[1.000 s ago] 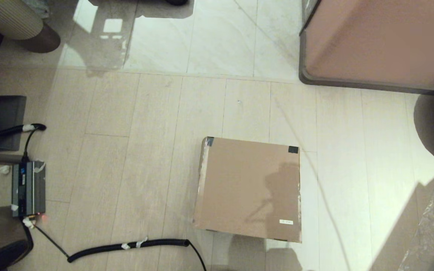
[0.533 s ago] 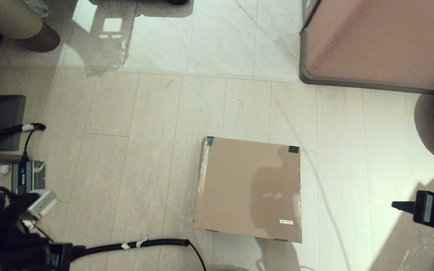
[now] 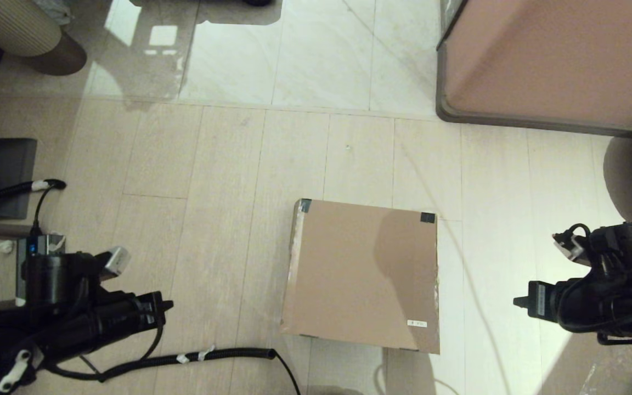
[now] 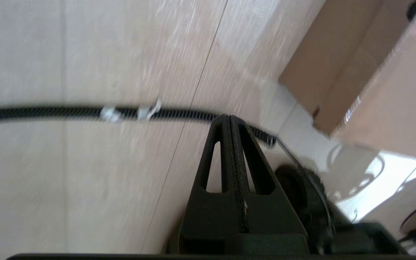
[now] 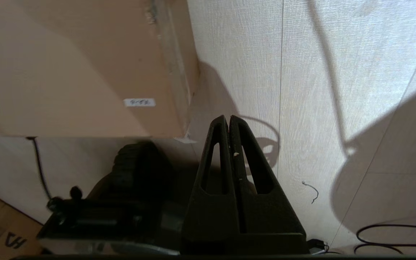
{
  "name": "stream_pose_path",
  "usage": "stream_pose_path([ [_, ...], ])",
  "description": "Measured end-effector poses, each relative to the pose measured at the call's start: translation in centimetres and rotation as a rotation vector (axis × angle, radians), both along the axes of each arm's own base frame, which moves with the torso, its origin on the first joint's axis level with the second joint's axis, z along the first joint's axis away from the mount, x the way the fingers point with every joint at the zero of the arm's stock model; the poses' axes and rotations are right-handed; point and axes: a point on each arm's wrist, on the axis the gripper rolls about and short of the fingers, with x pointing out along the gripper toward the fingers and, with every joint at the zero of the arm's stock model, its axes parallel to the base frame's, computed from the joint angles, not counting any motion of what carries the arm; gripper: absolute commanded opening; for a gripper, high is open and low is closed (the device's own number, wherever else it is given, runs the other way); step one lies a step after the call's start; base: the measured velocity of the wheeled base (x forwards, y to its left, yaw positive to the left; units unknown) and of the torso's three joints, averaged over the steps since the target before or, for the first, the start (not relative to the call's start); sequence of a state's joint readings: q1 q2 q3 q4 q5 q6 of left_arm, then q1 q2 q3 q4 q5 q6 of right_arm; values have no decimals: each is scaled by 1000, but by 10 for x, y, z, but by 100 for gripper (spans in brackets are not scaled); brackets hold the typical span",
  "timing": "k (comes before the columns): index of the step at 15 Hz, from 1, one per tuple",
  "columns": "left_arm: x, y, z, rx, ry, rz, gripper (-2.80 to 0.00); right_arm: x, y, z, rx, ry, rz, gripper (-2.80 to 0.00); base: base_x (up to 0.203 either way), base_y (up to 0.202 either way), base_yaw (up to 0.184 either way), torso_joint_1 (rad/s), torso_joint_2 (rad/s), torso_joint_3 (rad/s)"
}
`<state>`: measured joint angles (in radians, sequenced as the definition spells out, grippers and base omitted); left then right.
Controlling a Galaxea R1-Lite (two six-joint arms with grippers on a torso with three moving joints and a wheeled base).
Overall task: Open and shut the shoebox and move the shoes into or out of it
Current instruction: Open the shoe box
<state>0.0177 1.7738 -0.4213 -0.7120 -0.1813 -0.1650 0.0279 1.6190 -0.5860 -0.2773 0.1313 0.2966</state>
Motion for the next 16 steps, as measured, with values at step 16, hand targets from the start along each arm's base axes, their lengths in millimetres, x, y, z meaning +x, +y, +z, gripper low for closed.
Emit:
stream_pose_path([
  [16, 109, -108, -89, -73, 18, -328, -280, 28, 22, -137, 17, 16, 61, -280, 0, 0, 0, 0, 0, 0],
])
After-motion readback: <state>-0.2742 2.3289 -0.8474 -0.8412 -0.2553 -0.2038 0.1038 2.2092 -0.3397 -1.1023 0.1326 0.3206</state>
